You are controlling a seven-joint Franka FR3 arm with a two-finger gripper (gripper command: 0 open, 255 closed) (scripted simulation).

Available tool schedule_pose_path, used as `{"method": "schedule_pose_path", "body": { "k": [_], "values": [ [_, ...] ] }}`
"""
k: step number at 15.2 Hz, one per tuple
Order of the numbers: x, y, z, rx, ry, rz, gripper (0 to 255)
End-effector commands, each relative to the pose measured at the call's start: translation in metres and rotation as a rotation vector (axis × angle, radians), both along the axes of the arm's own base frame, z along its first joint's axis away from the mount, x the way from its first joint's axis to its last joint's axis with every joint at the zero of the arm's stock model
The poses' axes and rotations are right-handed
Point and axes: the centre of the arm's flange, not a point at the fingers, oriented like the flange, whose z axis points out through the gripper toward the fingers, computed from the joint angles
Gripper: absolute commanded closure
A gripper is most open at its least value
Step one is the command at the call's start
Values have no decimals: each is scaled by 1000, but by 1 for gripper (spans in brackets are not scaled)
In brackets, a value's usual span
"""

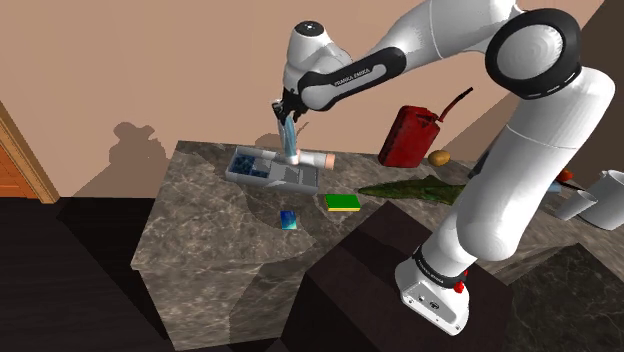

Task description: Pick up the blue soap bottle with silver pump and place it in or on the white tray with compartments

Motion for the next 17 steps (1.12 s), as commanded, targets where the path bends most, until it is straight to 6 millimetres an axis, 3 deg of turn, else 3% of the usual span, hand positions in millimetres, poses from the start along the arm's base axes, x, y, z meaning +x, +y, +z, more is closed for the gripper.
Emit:
{"method": "schedule_pose_path", "body": {
  "k": [1,11,17],
  "values": [
    [0,0,-10,0,-1,0,255],
    [0,0,-63,0,-1,0,255],
    [0,0,-63,0,-1,0,255]
  ]
}}
